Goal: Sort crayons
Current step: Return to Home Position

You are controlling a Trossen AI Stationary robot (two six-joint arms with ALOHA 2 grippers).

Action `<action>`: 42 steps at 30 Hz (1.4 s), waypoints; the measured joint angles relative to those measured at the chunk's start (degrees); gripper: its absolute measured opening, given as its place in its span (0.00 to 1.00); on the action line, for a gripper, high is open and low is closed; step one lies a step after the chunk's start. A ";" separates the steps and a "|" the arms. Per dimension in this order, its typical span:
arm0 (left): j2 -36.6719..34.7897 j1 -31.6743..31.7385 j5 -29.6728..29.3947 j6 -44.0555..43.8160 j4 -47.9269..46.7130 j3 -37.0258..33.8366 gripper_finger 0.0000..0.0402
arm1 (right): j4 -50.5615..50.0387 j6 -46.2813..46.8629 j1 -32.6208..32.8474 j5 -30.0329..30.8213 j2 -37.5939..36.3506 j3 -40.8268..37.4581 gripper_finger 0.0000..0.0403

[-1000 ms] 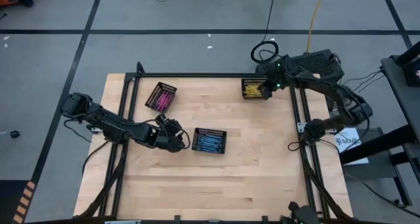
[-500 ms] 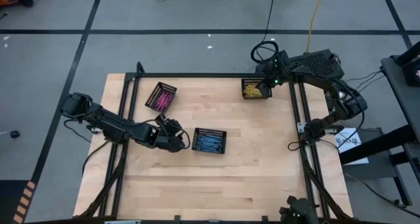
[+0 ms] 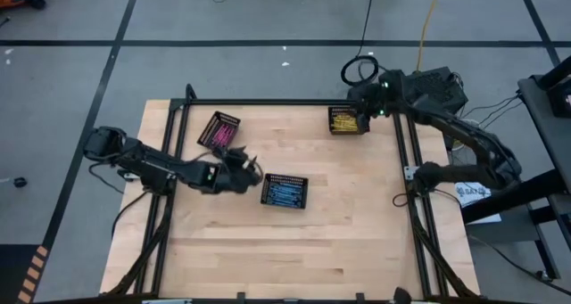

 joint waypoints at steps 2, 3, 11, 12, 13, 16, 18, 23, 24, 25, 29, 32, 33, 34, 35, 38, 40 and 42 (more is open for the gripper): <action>-0.01 3.42 0.06 2.89 5.53 0.00 0.58 | 3.09 0.79 3.15 0.01 -2.90 -2.25 0.33; -0.08 5.39 0.54 5.77 8.43 0.00 0.57 | 5.24 1.27 4.64 -0.01 -4.19 -3.67 0.32; -4.30 32.00 27.71 34.66 31.15 1.07 0.28 | 33.25 7.03 4.02 0.06 -7.66 -15.28 0.18; -5.10 36.00 29.71 35.68 31.27 1.65 0.23 | 36.11 7.85 2.51 0.08 -6.89 -15.37 0.17; -6.07 40.00 30.42 36.34 31.40 2.08 0.17 | 38.52 8.39 0.76 0.09 -5.86 -15.27 0.15; -9.47 51.05 30.46 39.24 30.91 2.43 0.03 | 42.01 9.03 -5.91 0.11 -2.14 -13.70 0.08; -12.28 57.48 31.74 40.29 29.08 2.47 0.02 | 42.82 9.14 -10.77 0.23 0.44 -11.93 0.03; -19.44 71.76 35.97 41.92 21.64 2.47 0.01 | 48.31 13.24 -21.28 0.90 4.92 -10.39 0.01; -20.85 74.23 36.26 42.25 20.21 2.47 0.00 | 48.99 13.05 -21.92 3.54 4.63 -10.41 0.01; -22.21 76.35 36.40 42.61 18.91 2.47 0.00 | 50.24 12.59 -21.99 5.71 4.43 -10.40 0.01; -25.53 82.66 46.97 41.99 16.39 2.54 0.00 | 50.49 13.38 -21.09 7.76 4.13 -10.44 0.00; -26.59 84.35 51.44 40.55 16.26 2.49 0.00 | 51.15 15.73 -21.11 9.33 3.04 -10.46 0.00; -27.00 84.48 51.46 40.47 16.79 2.45 0.00 | 51.53 15.93 -21.13 9.47 2.71 -10.46 0.00; -27.32 84.53 51.44 40.34 17.84 2.45 0.00 | 52.01 16.09 -21.10 9.30 2.51 -10.46 0.00; -27.53 84.50 51.54 39.72 18.81 2.46 0.00 | 52.72 16.47 -21.06 8.94 2.47 -10.46 0.00; -27.44 83.77 56.07 37.24 22.33 2.45 0.00 | 53.21 17.68 -20.85 7.16 2.82 -10.46 0.00; -27.48 80.87 57.04 36.94 24.78 2.47 0.00 | 52.34 18.31 -19.20 6.49 3.10 -10.46 0.00; -27.48 76.17 55.11 37.22 25.87 2.47 0.00 | 51.61 18.00 -15.91 7.17 3.07 -10.46 0.00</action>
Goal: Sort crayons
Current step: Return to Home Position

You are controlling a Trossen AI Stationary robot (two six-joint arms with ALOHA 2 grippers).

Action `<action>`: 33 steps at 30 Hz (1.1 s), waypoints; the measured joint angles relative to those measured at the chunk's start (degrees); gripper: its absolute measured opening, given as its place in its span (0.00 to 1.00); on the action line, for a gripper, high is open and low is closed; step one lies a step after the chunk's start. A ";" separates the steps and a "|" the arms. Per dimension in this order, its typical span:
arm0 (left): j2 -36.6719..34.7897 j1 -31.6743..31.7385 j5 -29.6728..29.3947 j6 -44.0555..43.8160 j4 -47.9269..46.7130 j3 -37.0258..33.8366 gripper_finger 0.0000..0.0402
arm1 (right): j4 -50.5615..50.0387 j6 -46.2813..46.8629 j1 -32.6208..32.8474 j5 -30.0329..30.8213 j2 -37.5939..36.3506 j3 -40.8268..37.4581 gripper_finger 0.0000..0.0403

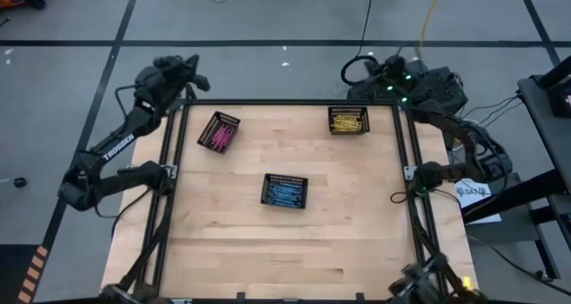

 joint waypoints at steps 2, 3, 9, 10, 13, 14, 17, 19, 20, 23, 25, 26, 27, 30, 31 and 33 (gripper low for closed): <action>-0.19 -6.11 -5.80 2.63 0.13 0.00 0.00 | -0.13 -1.43 4.75 2.58 -0.14 0.00 0.00; -0.47 -9.24 -9.60 4.67 0.16 0.00 0.00 | -0.24 -2.47 7.26 4.93 -0.36 0.00 0.00; -4.93 -24.60 -26.90 12.52 -1.41 -1.49 0.00 | -6.64 -8.84 19.23 17.95 -6.49 -0.17 0.00; -6.51 -26.14 -29.18 13.44 -1.28 -2.70 0.00 | -8.13 -9.31 20.53 19.24 -8.46 -0.71 0.00; -11.89 -28.96 -33.23 12.91 -1.38 -7.60 0.00 | -10.57 -9.03 23.48 23.57 -16.83 -4.32 0.00; -13.78 -29.54 -33.46 12.11 -1.30 -9.33 0.00 | -11.09 -8.41 24.35 25.12 -20.19 -6.02 0.00; -17.37 -31.51 -33.30 9.91 1.21 -13.66 0.00 | -15.03 -6.73 28.51 32.58 -31.00 -10.77 0.00; -18.27 -32.38 -33.22 9.15 2.92 -15.78 0.00 | -21.81 -4.63 33.57 37.62 -37.32 -11.93 0.00; -18.33 -32.57 -33.03 9.15 4.13 -16.51 0.00 | -25.58 -3.20 36.73 39.85 -39.70 -12.00 0.00; -17.84 -32.97 -32.92 9.21 4.54 -17.20 0.00 | -33.93 0.75 47.06 50.05 -43.34 -12.00 0.00; -17.34 -32.99 -32.83 9.19 4.92 -17.18 0.00 | -36.40 0.98 52.99 58.75 -42.71 -12.04 0.00; -17.02 -32.99 -32.83 9.17 5.18 -17.18 0.00 | -36.74 0.77 55.22 62.97 -41.48 -12.04 0.00; -16.69 -32.98 -32.79 9.16 5.45 -17.18 0.00 | -36.32 0.05 56.71 66.30 -39.90 -12.04 0.00; -15.83 -32.97 -32.64 9.16 6.31 -17.18 0.00 | -29.70 -5.87 56.60 64.96 -34.67 -12.07 0.00; -15.56 -32.97 -32.59 9.20 6.67 -17.18 0.00 | -26.27 -8.53 55.75 61.67 -33.04 -12.07 0.00; -15.06 -32.97 -32.57 9.24 7.46 -17.18 0.00 | -18.56 -13.13 53.20 54.12 -30.00 -12.07 0.00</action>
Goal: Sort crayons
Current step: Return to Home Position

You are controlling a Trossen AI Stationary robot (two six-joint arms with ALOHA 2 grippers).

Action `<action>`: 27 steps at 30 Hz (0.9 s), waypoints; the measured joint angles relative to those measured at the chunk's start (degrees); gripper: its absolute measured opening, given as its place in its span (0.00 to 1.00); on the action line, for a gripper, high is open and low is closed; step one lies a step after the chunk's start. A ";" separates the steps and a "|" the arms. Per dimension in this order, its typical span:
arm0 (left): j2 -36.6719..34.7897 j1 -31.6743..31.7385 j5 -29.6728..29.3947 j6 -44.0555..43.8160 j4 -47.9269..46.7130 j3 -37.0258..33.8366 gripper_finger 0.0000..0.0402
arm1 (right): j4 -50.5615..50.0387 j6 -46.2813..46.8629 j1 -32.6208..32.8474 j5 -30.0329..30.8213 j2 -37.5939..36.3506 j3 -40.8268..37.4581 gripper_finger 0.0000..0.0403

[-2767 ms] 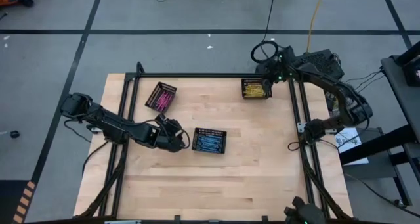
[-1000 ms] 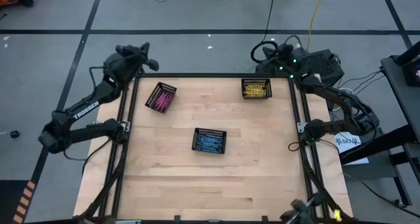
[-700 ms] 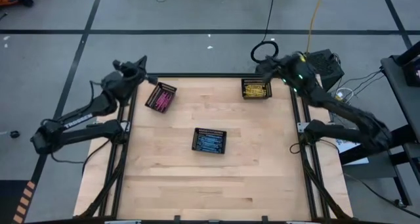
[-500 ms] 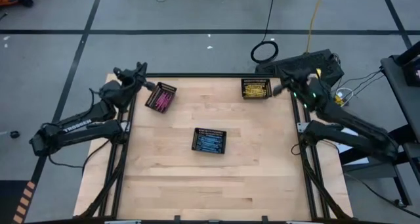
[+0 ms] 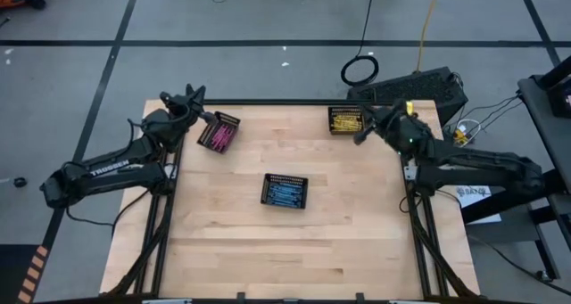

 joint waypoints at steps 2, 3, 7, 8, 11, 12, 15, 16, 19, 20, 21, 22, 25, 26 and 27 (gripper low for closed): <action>0.29 0.00 0.02 0.02 -0.02 0.00 0.00 | 5.92 -3.29 -3.49 -5.51 2.31 0.00 0.00; 0.42 0.00 0.02 0.04 -0.07 0.00 0.00 | 8.28 -4.49 -5.46 -7.02 2.89 0.00 0.00; 0.66 0.00 0.02 0.52 -0.39 0.00 0.00 | 13.53 -8.06 -13.66 -10.19 1.50 0.01 0.00; 0.66 0.00 0.02 1.04 -0.38 0.00 0.00 | 13.50 -8.17 -15.23 -10.84 0.38 0.01 0.00; 0.66 0.00 0.02 1.29 -0.40 0.00 0.00 | 11.78 -8.39 -18.66 -11.81 -4.70 0.02 0.00; 0.66 0.00 0.02 1.29 -0.38 0.00 0.00 | 10.42 -8.60 -19.40 -11.75 -6.63 0.04 0.00; 0.70 0.00 0.02 1.25 -0.58 0.02 0.00 | 4.45 -8.83 -20.19 -11.57 -12.94 0.05 0.00; 0.73 0.00 0.02 1.23 -0.66 0.02 0.00 | 1.95 -8.61 -20.19 -11.66 -14.96 0.07 0.00; 0.75 0.00 0.32 1.21 -0.69 0.02 0.00 | -8.30 -6.78 -19.83 -12.90 -20.42 0.13 0.00; 0.75 0.00 0.71 1.20 -0.69 0.02 0.00 | -12.26 -5.82 -19.62 -15.37 -21.82 0.13 0.00; 0.75 0.00 1.30 1.17 -0.70 0.02 0.00 | -15.69 -4.54 -19.30 -19.61 -22.95 -0.03 0.00; 0.75 0.00 1.99 1.08 -0.69 0.02 0.00 | -18.17 -3.27 -19.00 -24.74 -23.97 -0.52 0.00; 0.75 -0.13 3.20 1.03 -0.69 0.02 0.00 | -21.09 -1.27 -17.93 -43.70 -26.12 -3.55 0.00; 0.75 -0.35 3.21 1.03 -0.71 0.02 0.00 | -20.83 -1.00 -17.58 -50.43 -26.61 -5.10 0.00; 0.75 -0.58 3.21 1.02 -0.71 0.02 0.00 | -19.82 -0.40 -17.25 -56.41 -27.00 -6.85 0.00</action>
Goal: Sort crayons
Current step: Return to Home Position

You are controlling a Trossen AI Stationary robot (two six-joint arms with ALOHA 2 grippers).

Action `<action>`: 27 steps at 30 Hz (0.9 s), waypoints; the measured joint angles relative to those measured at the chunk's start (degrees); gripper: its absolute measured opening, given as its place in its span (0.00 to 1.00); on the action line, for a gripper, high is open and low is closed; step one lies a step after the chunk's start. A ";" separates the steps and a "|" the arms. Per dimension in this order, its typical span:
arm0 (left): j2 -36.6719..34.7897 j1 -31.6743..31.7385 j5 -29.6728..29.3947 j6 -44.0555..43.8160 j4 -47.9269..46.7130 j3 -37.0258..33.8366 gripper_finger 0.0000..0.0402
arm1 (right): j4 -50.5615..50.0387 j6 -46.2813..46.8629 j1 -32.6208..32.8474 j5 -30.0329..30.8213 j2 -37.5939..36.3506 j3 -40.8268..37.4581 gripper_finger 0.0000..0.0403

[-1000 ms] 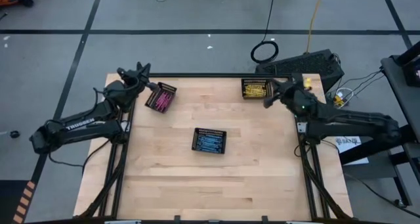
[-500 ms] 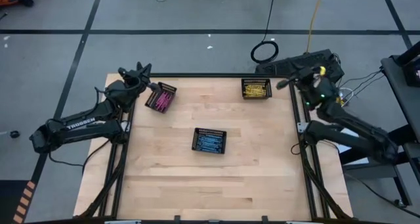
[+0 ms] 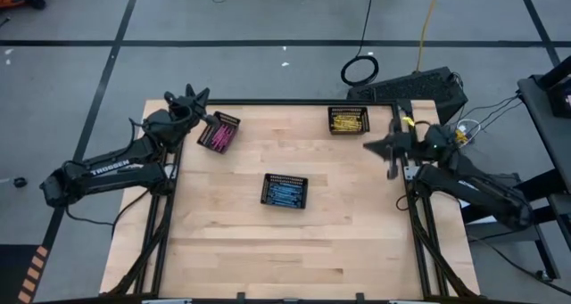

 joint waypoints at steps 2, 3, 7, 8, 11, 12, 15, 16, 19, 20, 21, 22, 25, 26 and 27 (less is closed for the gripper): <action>-0.02 -0.58 0.00 -0.02 0.02 0.00 0.00 | 6.43 3.89 0.65 -9.48 -0.29 -4.00 0.00; -0.02 -0.83 0.00 -0.02 0.04 0.00 0.00 | 11.57 6.75 1.08 -12.87 -0.29 -6.40 0.00; -0.02 -2.15 0.00 -0.05 0.04 0.00 0.00 | 30.32 18.57 4.67 -18.42 1.08 -16.36 0.00; -0.02 -2.50 0.00 -0.07 0.02 0.00 0.00 | 33.63 20.49 6.06 -18.47 1.26 -18.42 0.00; -0.02 -3.41 -0.02 -0.21 0.03 0.02 0.00 | 37.24 22.42 10.33 -18.45 1.07 -21.29 0.00; -0.02 -3.71 -0.02 -0.38 0.02 0.02 0.00 | 35.98 22.45 11.63 -18.45 0.91 -21.59 0.00; -0.02 -4.45 -0.03 -1.54 -0.28 0.04 0.00 | 33.67 21.15 14.86 -18.70 1.03 -21.65 0.00; -0.04 -4.81 -0.06 -1.57 -0.63 0.07 0.00 | 33.51 20.63 15.55 -19.42 0.86 -21.66 0.00; -0.02 -6.34 -0.02 -3.09 -1.97 0.09 0.00 | 31.17 20.06 16.84 -22.76 0.22 -21.71 0.00; -0.02 -7.04 0.11 -3.84 -2.23 0.09 0.00 | 29.55 20.03 17.00 -23.04 -0.02 -21.76 0.00; -0.04 -7.93 0.80 -4.44 -2.44 0.09 0.00 | 27.96 19.57 17.12 -23.02 -0.45 -21.76 0.00; -0.04 -9.14 1.75 -4.54 -2.74 0.09 0.00 | 26.22 18.87 17.17 -22.93 -0.82 -21.77 0.00; -0.04 -13.99 4.07 -4.59 -3.90 0.09 0.00 | 22.03 16.29 17.18 -22.80 -1.48 -21.82 0.00; -0.06 -16.00 4.38 -4.88 -4.29 0.09 0.00 | 21.05 15.70 17.18 -22.75 -1.61 -21.84 0.00; -0.09 -17.96 4.46 -5.55 -4.87 0.09 0.00 | 20.47 15.27 17.18 -22.76 -1.64 -21.84 0.00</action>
